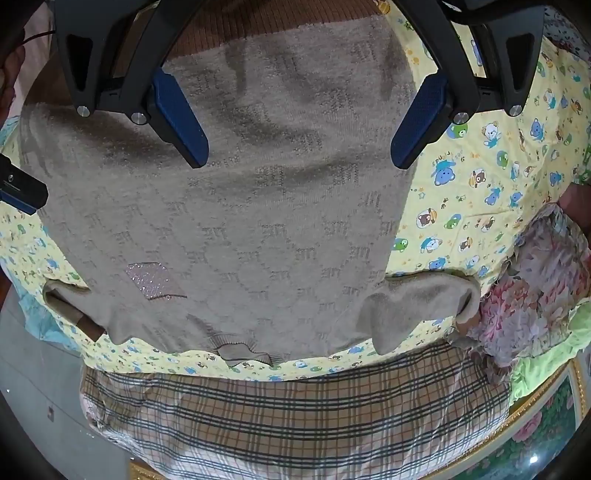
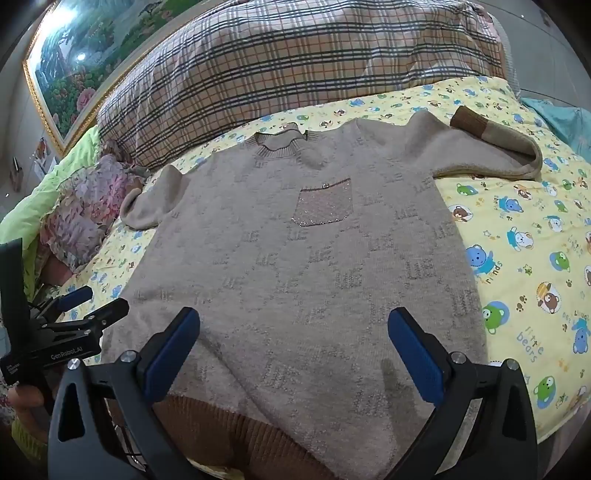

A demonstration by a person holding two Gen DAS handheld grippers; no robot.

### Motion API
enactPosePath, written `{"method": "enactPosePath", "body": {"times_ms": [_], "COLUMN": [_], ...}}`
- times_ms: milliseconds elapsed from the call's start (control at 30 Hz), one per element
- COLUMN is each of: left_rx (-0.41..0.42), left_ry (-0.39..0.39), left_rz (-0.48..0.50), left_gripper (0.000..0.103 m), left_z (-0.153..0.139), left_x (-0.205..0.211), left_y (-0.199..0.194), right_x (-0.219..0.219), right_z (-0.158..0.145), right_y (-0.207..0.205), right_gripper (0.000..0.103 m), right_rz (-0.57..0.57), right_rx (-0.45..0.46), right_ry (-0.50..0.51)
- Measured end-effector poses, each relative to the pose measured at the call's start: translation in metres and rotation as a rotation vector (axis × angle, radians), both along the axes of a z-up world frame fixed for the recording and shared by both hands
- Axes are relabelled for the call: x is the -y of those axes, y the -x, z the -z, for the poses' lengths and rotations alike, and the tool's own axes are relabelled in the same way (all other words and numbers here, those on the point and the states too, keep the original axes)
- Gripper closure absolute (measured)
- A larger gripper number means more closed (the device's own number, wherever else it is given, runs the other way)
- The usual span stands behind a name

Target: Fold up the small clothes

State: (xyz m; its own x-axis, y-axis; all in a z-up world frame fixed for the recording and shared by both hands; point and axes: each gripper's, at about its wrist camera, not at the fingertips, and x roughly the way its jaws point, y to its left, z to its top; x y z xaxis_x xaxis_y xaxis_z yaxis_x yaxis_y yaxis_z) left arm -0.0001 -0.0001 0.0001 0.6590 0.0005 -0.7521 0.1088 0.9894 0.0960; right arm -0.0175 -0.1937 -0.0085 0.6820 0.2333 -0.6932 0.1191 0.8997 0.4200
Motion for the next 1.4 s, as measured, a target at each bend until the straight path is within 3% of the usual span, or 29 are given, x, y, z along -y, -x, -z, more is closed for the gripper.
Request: {"method": "enactPosePath", "body": {"times_ms": [700, 1067, 1400], "left_rx": [-0.003, -0.054, -0.062], "left_ry": [0.009, 0.067, 0.071], "left_rz": [-0.001, 0.002, 0.013], "left_gripper": [0.004, 0.004, 0.003], "left_z": [0.001, 0.005, 0.010], "left_x": [-0.003, -0.006, -0.006], "left_y": [-0.001, -0.006, -0.013], "right_x": [-0.002, -0.005, -0.005], "right_z": [-0.003, -0.003, -0.002], "right_y": [-0.001, -0.002, -0.005], "right_gripper": [0.001, 0.001, 0.001], "right_rz": [-0.002, -0.005, -0.003], "right_rx": [0.016, 0.013, 0.008], "right_ry": [0.002, -0.005, -0.007]}}
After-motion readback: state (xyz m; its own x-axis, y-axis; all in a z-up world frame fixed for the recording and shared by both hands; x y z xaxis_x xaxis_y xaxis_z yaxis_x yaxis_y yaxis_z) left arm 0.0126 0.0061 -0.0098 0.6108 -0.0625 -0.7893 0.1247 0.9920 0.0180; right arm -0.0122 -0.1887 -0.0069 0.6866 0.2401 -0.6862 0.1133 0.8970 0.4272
